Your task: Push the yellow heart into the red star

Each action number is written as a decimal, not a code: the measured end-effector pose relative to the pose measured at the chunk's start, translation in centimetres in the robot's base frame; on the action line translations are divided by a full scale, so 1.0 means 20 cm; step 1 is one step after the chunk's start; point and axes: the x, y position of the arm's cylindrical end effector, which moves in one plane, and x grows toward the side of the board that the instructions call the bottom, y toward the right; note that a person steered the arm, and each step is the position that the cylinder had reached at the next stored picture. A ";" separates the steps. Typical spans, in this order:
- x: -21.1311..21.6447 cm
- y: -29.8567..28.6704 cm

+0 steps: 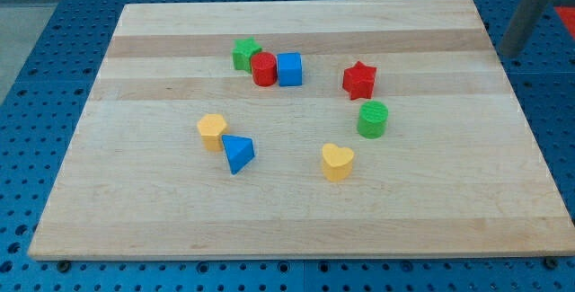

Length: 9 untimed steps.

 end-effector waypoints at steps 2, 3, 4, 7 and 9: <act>0.46 -0.18; 0.52 -0.21; 0.52 -0.21; 0.58 -0.33; 0.90 -0.68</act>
